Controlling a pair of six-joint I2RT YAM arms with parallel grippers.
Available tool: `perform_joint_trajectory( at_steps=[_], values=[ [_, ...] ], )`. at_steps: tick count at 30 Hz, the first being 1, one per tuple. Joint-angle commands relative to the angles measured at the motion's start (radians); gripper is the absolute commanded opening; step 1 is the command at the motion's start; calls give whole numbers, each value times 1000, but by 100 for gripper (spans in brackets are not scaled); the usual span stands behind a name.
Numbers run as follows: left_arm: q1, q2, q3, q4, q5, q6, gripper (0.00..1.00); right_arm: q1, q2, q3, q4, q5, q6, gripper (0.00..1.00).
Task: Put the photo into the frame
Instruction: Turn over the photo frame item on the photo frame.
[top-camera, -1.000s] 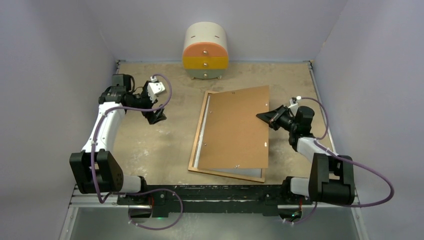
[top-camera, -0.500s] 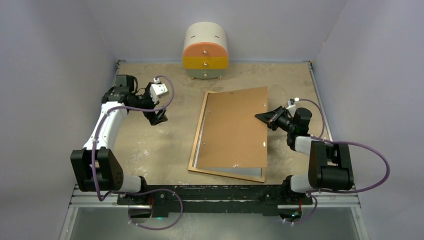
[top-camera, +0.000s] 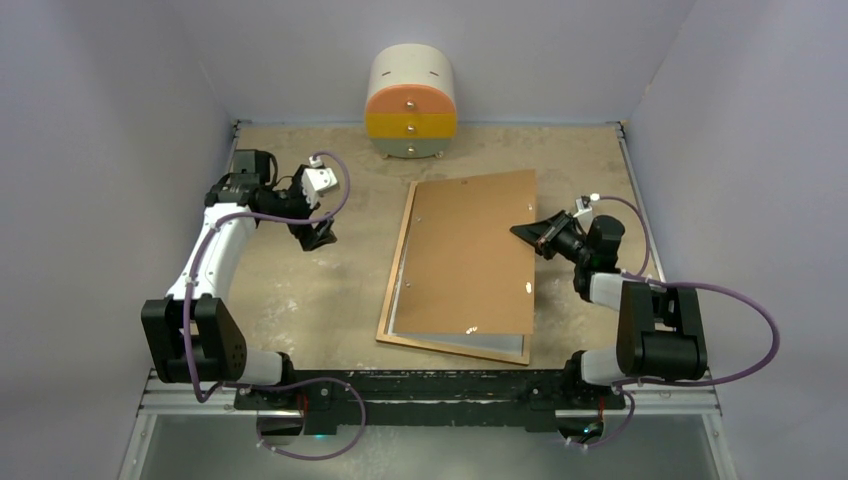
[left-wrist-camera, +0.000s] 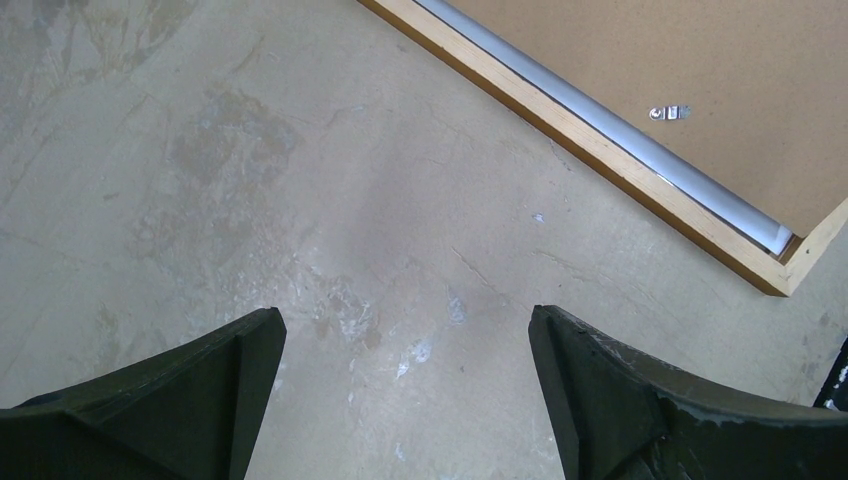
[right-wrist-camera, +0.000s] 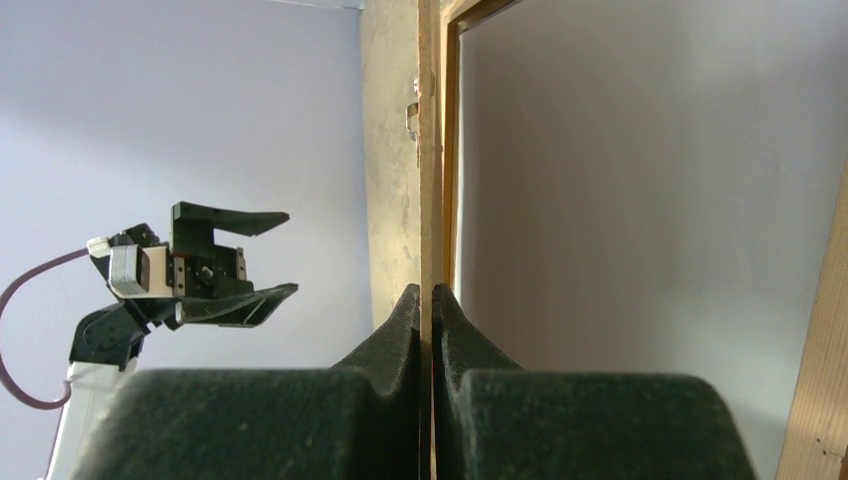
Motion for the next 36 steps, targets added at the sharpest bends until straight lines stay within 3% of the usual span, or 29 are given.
perform_joint_trajectory(
  at_steps=[1,36],
  values=[
    [-8,-5,0,-5,3,19,100,-3,3,-13,62,-9,17,0],
    [-19,-14,-18,-34,-14,65,100,36,82,-68,203,79,65,0]
  ],
)
